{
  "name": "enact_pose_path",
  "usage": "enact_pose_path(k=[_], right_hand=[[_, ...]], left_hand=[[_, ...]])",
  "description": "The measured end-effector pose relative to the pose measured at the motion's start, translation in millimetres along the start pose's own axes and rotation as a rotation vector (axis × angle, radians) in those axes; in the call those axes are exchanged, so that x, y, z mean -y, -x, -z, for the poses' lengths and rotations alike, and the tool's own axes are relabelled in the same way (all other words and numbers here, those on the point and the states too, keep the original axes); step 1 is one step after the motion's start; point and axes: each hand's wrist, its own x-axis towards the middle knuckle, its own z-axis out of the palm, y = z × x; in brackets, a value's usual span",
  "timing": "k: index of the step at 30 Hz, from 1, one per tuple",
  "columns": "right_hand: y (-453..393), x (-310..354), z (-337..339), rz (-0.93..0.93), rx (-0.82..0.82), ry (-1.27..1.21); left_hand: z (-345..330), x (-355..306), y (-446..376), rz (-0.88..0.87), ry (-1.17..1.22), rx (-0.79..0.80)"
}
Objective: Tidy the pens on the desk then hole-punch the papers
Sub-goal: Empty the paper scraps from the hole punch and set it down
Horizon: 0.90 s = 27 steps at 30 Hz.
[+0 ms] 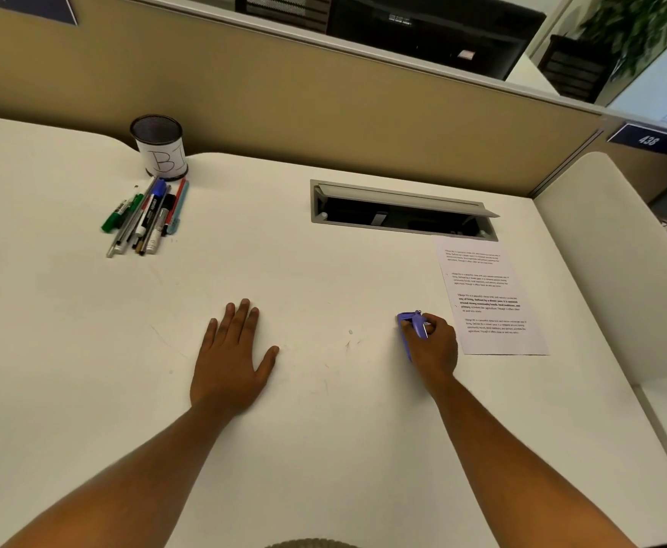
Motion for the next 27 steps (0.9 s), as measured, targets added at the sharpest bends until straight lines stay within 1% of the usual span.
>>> enact_pose_path(k=[3, 5, 7, 9, 10, 11, 12, 13, 14, 15, 16, 22, 27], right_hand=[[3.3, -0.3, -1.3, 0.049, 0.031, 0.049], [8.6, 3.0, -2.8, 0.073, 0.005, 0.109], [18.5, 7.9, -4.9, 0.138, -0.092, 0.226], [30.8, 12.9, -7.2, 0.294, -0.220, 0.316], [36.7, 15.8, -9.5, 0.394, -0.247, 0.318], [41.8, 18.5, -13.1, 0.490, -0.218, 0.291], [46.8, 21.3, -18.0, 0.563, -0.128, 0.241], [51.9, 23.6, -23.6, 0.599, -0.009, 0.198], [56.5, 25.4, -29.1, 0.605, 0.107, 0.182], [59.4, 26.2, -34.1, 0.595, 0.188, 0.182], [60.3, 26.0, -38.5, 0.580, 0.225, 0.187], [54.5, 25.0, -47.2, 0.535, 0.198, 0.186], [52.8, 23.9, -46.8, 0.592, 0.178, 0.172]], left_hand=[[0.0, -0.4, -0.2, 0.001, 0.002, -0.003], [0.2, -0.7, 0.0, 0.000, 0.005, -0.003], [0.3, -0.8, 0.1, -0.002, 0.010, -0.003], [0.5, -0.9, 0.2, -0.002, 0.018, -0.007], [0.6, -0.9, 0.2, -0.002, 0.016, -0.008], [0.7, -1.1, 0.1, -0.001, 0.010, -0.007], [0.9, -1.1, 0.2, -0.002, 0.003, -0.005], [1.1, -1.1, 0.3, -0.003, 0.001, -0.002], [1.2, -1.0, 0.4, -0.002, 0.001, 0.000], [1.4, -0.9, 0.2, -0.001, 0.002, 0.001], [1.5, -0.9, 0.2, 0.001, 0.004, 0.003], [0.7, -0.7, 0.6, 0.000, 0.003, 0.000], [1.4, -1.0, 0.5, 0.003, 0.004, -0.004]])
